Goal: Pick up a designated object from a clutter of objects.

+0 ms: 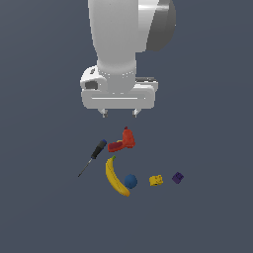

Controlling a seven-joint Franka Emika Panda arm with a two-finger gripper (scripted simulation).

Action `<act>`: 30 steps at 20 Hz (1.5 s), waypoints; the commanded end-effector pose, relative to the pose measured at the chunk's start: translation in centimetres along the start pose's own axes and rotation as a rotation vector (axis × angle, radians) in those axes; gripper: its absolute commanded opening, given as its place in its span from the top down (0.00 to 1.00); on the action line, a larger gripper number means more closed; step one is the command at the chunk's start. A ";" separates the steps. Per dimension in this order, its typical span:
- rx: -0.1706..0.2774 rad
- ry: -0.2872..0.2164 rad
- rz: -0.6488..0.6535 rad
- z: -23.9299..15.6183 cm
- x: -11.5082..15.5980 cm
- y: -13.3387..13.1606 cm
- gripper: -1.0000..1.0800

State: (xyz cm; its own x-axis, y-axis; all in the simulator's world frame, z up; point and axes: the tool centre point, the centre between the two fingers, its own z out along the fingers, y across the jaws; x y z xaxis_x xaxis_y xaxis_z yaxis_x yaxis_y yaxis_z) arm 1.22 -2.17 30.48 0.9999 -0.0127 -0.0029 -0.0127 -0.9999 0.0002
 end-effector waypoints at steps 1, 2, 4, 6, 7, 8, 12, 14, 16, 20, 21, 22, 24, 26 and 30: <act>-0.001 0.000 0.001 0.8 0.9 -0.2 0.04; -0.001 0.000 0.002 1.3 1.3 -0.2 0.04; -0.002 0.000 0.004 2.2 2.3 -0.4 0.04; -0.002 0.000 0.005 3.3 3.3 -0.6 0.04; -0.003 0.000 0.006 3.9 3.9 -0.8 0.04; -0.003 0.000 0.007 4.6 4.4 -0.9 0.04; -0.003 0.001 0.012 7.6 6.7 -1.5 0.04; -0.003 0.001 0.014 9.3 7.8 -1.8 0.04; -0.003 0.001 0.016 10.9 8.8 -2.1 0.04; -0.003 0.002 0.020 14.4 10.5 -2.7 0.04; -0.003 0.002 0.021 15.2 10.9 -2.9 0.04; -0.002 0.002 0.022 16.0 11.2 -3.0 0.04; -0.002 0.002 0.024 17.4 11.7 -3.3 0.04; -0.001 0.003 0.026 18.7 12.2 -3.5 0.04; 0.000 0.003 0.028 20.7 12.8 -3.8 0.04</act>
State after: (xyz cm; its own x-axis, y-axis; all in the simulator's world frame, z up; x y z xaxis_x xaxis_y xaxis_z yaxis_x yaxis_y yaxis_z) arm 13.73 1.37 10.45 0.9992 -0.0398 -0.0017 -0.0398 -0.9992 0.0011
